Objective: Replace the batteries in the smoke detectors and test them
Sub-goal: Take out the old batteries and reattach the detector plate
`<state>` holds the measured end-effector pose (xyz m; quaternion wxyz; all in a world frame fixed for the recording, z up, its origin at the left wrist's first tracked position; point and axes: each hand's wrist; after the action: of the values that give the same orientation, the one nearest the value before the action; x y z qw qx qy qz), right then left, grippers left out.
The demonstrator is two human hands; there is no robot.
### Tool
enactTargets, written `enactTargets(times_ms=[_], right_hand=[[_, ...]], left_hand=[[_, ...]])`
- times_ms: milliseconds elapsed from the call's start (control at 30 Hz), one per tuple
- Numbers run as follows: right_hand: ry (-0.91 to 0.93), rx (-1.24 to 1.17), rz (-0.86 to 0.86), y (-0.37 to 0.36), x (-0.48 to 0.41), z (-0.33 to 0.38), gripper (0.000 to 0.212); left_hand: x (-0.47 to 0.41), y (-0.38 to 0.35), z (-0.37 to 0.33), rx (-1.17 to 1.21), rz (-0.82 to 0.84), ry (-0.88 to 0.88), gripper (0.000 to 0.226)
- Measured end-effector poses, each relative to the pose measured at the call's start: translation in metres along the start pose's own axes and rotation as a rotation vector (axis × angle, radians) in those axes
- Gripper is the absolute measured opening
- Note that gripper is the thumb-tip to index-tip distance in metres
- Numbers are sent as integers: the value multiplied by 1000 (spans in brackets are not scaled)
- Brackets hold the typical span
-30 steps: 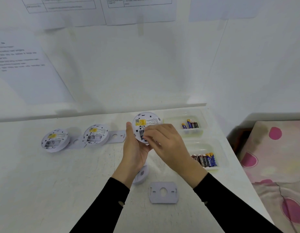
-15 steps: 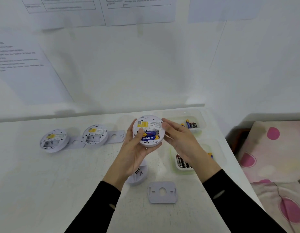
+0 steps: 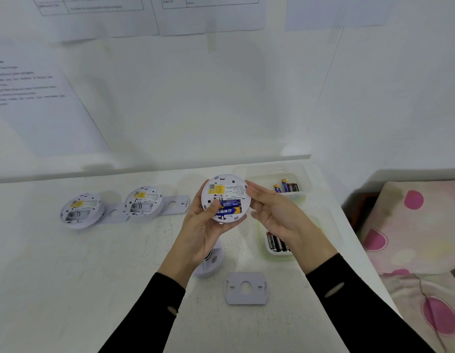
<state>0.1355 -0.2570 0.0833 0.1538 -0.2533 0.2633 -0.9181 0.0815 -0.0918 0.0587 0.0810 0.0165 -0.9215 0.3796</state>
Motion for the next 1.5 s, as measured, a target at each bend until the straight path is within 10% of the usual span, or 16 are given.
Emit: enactTargets(times_ms=[367, 667, 833, 1167, 1500], right_hand=[[185, 38, -49, -4, 19, -16, 35], [351, 1088, 107, 42, 63, -76, 15], [367, 1486, 269, 65, 70, -103, 45], [573, 1397, 220, 67, 82, -114, 46], [973, 955, -223, -20, 77, -75, 40]], left_hand=[[3, -7, 4, -310, -106, -146, 46], [22, 11, -10, -42, -199, -115, 47], [35, 18, -3, -32, -186, -97, 54], [50, 21, 2, -27, -165, -100, 57], [61, -4, 19, -20, -264, -107, 60]])
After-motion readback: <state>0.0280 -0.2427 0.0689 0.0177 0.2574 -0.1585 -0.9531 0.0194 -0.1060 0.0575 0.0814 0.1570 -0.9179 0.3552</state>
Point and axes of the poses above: each hand's wrist, its own x-axis away from the middle knuckle, its own y-axis out of the back of the hand, z = x × y, and after that the axes turned 2 degrees about -x, right-handed
